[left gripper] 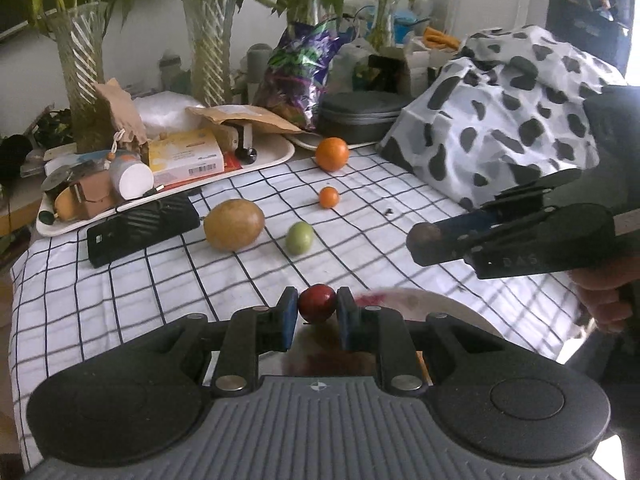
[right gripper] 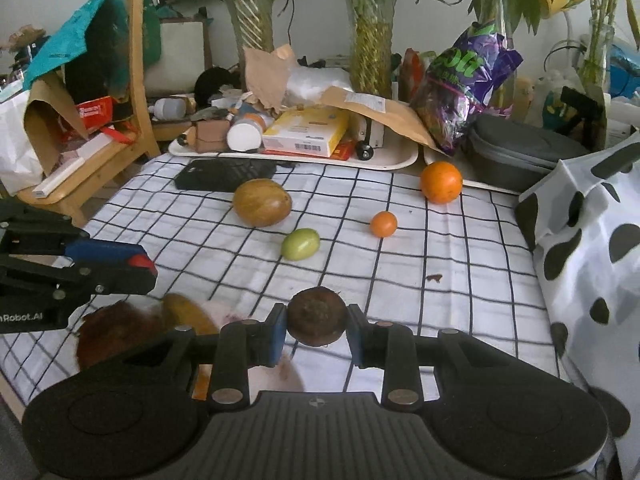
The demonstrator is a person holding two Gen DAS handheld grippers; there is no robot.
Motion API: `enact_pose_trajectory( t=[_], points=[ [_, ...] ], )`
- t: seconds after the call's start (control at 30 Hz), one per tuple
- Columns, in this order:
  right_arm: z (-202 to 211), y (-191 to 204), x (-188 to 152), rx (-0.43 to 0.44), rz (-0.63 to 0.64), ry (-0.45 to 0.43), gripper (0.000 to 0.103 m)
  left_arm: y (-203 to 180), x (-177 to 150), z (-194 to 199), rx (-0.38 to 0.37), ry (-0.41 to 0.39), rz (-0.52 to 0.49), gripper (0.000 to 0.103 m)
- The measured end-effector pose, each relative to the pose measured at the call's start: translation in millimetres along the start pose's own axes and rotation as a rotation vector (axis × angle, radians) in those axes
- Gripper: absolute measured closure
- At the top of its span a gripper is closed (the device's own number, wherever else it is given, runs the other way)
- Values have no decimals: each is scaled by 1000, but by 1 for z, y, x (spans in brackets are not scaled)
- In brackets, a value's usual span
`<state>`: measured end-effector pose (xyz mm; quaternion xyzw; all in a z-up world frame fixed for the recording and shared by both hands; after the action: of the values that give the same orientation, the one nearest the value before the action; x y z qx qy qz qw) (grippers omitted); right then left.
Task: Organize fruits
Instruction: 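Carry the passion fruit onto the plate and open right gripper while left gripper carries the red fruit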
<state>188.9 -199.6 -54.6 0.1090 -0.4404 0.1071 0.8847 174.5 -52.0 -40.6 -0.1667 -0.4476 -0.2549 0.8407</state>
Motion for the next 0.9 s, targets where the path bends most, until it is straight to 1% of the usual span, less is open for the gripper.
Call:
enact_pose_trajectory(
  t=[0.27,0.4,0.6,0.7,0.9],
  points=[
    [26,20,-17,22,19,0,70,-23,-15,31,-18,-8,11,82],
    [36,29,-27,29,20,7,70,-34,-26,41,-36,9,14,82],
    [44,40,-42,50,33,41,70,-49,-48,45,-41,86,10,82],
    [46,43,-49,57,41,62,70,-52,-59,43,-33,130,18,82],
    [49,46,-63,66,38,110,70,-53,-73,39,-27,188,7,82]
  ],
)
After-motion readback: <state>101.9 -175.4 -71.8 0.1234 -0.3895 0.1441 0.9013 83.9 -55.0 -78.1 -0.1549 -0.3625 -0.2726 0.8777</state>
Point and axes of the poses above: each gripper's, at about its wrist camera, not at the fingertips, and z roughly against the way its jaws point, y to its left, x to its top, the point moved 8 cm from there along -z, roughly the way its jaws point, and after that the axes turned 8 degrees about -y, right-handed, at the moved point
